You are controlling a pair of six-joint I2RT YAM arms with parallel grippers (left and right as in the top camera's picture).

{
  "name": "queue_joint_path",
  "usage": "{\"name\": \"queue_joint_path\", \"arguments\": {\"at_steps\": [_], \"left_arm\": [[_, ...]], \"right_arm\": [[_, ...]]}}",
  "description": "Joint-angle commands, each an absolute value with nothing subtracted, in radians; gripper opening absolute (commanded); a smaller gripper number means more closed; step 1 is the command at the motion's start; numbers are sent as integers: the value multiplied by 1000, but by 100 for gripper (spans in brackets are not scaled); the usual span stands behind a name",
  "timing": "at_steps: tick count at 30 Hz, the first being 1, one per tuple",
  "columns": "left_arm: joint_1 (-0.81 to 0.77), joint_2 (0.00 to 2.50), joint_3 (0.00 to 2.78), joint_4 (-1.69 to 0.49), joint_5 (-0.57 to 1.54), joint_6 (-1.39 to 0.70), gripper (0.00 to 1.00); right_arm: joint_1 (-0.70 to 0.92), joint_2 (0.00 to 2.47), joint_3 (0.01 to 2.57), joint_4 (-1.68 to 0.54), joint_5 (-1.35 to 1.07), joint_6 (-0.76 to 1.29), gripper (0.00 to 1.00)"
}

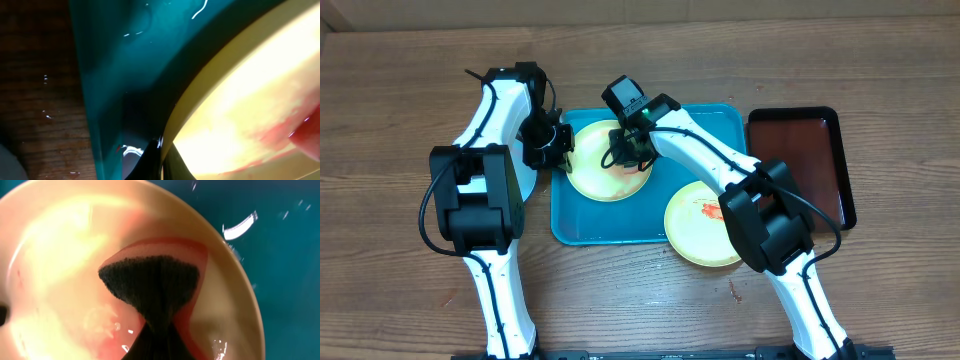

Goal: Clean dirty plates on tray and stack at the side
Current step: 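Scrub the yellow plate with the sponge while the left gripper holds its rim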

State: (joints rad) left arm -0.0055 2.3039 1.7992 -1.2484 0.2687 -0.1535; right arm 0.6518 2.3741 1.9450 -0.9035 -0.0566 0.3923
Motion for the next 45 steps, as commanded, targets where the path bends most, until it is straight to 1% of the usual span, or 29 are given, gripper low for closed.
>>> {"name": "queue_joint_path", "arguments": {"at_steps": [1, 6, 10, 14, 18, 23, 25, 31, 34, 36, 41, 45], "left_arm": [[0, 2307, 1789, -1240, 244, -149, 4], [0, 2307, 1789, -1240, 244, -149, 4], [-1, 2307, 1789, -1238, 244, -149, 4], [-1, 2307, 1789, -1237, 244, -149, 4], [-1, 2307, 1789, -1237, 244, -149, 4], [-1, 2307, 1789, -1236, 244, -149, 4], [-1, 2307, 1789, -1236, 244, -149, 4], [0, 2307, 1789, -1234, 245, -149, 4], [-1, 2307, 1789, -1233, 247, -149, 4], [-1, 2307, 1789, -1232, 256, -149, 5], [-1, 2307, 1789, -1229, 260, -149, 4], [-1, 2307, 1789, -1229, 260, -149, 4]], "right_arm": [[672, 2399, 1946, -953, -125, 395, 4], [667, 2399, 1946, -1034, -66, 361, 4], [653, 2399, 1946, -1081, 88, 363, 4], [645, 2399, 1946, -1097, 292, 393, 4], [645, 2399, 1946, -1063, 395, 397, 4], [645, 2399, 1946, -960, 398, 418, 4], [646, 2399, 1946, -913, 327, 417, 4], [648, 2407, 1946, -795, -92, 385, 4], [656, 2427, 1946, -765, -236, 385, 4], [665, 2446, 1946, -752, -304, 385, 4], [693, 2469, 1945, -765, -389, 382, 4], [709, 2469, 1946, -768, -500, 339, 4]]}}
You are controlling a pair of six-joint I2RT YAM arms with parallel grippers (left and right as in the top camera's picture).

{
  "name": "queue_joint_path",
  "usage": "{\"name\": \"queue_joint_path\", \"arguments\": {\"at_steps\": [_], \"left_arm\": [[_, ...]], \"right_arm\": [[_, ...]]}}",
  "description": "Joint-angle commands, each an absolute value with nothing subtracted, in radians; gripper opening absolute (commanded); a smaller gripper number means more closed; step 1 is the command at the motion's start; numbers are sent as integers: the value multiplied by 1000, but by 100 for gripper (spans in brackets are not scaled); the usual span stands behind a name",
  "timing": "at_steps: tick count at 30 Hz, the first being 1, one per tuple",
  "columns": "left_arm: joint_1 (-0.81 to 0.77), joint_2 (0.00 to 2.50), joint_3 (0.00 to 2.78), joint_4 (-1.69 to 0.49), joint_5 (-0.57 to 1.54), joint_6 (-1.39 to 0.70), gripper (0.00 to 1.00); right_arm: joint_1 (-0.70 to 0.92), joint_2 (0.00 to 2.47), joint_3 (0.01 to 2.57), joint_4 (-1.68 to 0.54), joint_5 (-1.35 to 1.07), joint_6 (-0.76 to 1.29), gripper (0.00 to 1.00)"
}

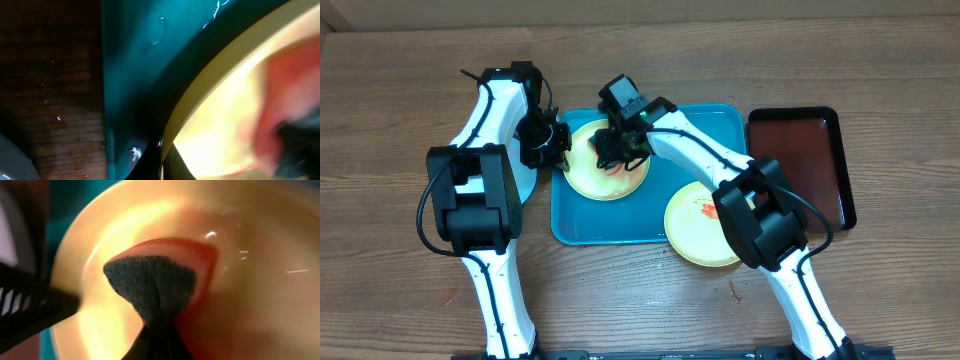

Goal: Clean dirty plates on tray and stack at the side
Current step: 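Scrub the yellow plate with the sponge while the left gripper holds its rim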

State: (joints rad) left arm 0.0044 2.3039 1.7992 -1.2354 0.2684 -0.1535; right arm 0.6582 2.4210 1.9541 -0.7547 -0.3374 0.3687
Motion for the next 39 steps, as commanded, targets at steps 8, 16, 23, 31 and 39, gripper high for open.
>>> {"name": "queue_joint_path", "arguments": {"at_steps": [8, 16, 23, 31, 39], "left_arm": [[-1, 2307, 1789, -1225, 260, -149, 4], [0, 2307, 1789, -1225, 260, -149, 4], [-1, 2307, 1789, -1225, 260, -149, 4], [-1, 2307, 1789, -1226, 260, -134, 4], [-1, 2307, 1789, -1225, 260, -133, 4]], "right_arm": [[719, 2469, 1946, -833, -555, 322, 4], [680, 2445, 1986, -1048, -185, 399, 4], [664, 2395, 2024, -1149, 231, 503, 4], [666, 2397, 2021, -1068, 387, 500, 4], [667, 2423, 2019, -831, -25, 376, 4]]}}
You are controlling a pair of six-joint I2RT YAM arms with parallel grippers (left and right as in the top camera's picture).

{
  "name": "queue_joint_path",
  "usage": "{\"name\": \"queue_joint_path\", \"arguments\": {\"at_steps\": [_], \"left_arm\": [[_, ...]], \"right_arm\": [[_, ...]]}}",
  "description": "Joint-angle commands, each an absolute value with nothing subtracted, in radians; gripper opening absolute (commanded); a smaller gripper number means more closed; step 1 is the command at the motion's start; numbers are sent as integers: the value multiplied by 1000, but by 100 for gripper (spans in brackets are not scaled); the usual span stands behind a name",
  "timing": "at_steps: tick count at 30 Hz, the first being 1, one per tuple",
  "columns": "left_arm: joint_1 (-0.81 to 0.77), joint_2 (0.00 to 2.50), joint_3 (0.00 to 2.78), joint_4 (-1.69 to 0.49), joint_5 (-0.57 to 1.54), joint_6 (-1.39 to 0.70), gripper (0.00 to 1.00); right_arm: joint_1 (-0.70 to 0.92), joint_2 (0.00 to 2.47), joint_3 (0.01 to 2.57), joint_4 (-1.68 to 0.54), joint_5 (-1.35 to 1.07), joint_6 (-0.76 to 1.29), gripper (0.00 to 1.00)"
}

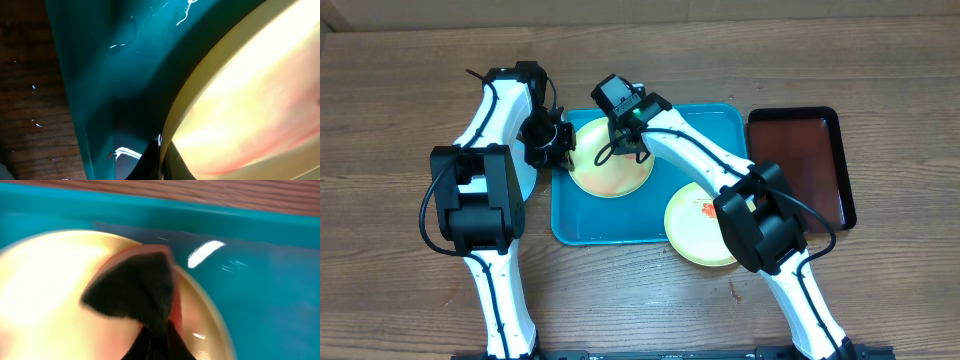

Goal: Clean dirty plates on tray and stack at the side
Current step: 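Scrub the yellow plate with the sponge while the left gripper holds its rim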

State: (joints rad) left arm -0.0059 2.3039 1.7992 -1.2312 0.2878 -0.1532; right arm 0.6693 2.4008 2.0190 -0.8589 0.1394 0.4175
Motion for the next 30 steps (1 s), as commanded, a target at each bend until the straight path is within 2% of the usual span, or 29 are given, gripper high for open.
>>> {"name": "queue_joint_path", "arguments": {"at_steps": [1, 5, 19, 25, 30], "left_arm": [[-1, 2307, 1789, -1225, 260, -133, 4], [-1, 2307, 1789, -1225, 260, -133, 4], [-1, 2307, 1789, -1224, 263, -134, 4], [0, 2307, 1789, -1221, 263, -134, 4], [0, 2307, 1797, -1226, 263, -130, 4]], "right_arm": [[667, 2430, 2019, -817, -69, 376, 4], [674, 2460, 2018, -798, -216, 366, 4], [703, 2467, 2017, -884, -474, 221, 4], [699, 2462, 2018, -992, -445, 181, 4], [670, 2388, 2032, -1084, -299, 240, 4]]}}
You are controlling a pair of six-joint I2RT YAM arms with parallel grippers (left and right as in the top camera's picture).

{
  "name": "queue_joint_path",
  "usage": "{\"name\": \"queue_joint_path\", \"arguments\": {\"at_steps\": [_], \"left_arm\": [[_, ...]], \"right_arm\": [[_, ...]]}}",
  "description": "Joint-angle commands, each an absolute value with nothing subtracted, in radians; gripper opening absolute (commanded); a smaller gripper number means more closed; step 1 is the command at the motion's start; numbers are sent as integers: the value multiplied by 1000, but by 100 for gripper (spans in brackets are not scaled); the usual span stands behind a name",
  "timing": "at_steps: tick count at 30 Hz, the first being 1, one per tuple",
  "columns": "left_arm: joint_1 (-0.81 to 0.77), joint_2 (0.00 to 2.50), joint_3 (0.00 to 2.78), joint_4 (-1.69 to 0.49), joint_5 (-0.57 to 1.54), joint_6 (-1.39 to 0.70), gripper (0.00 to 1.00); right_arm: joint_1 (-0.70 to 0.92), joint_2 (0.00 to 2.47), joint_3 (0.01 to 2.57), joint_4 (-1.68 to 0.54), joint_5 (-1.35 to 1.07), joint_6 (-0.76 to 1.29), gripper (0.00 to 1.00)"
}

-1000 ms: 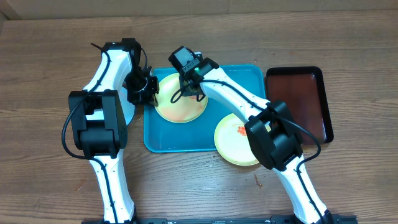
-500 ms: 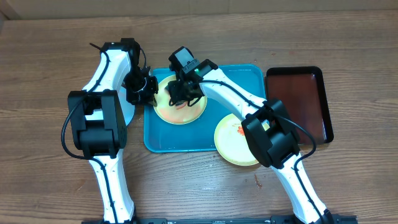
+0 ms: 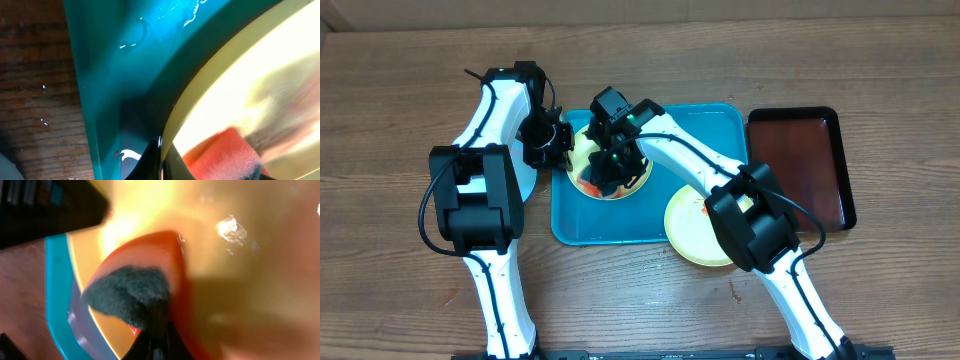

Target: Clean dirty plates on tray and stack at the side

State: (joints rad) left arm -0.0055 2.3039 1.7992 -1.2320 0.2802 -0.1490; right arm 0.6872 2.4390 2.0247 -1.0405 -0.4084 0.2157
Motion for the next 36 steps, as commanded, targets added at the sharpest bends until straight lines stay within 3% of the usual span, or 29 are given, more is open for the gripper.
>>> {"name": "queue_joint_path", "arguments": {"at_steps": [1, 10, 20, 28, 36], "left_arm": [[0, 2305, 1801, -1230, 263, -121, 4], [-1, 2147, 1803, -1229, 236, -100, 4], [-59, 1908, 1803, -1234, 51, -97, 4], [-241, 1816, 1803, -1298, -367, -234, 4], [-438, 1816, 1802, -1451, -808, -588, 4]], "right_arm": [[666, 2364, 2037, -1096, -274, 240, 4], [605, 2093, 2064, -1174, -143, 330, 4], [436, 1903, 2064, -1302, -142, 352, 4], [326, 1887, 2064, -1391, -142, 344, 4], [311, 1887, 2064, -1402, -142, 333, 4]]}}
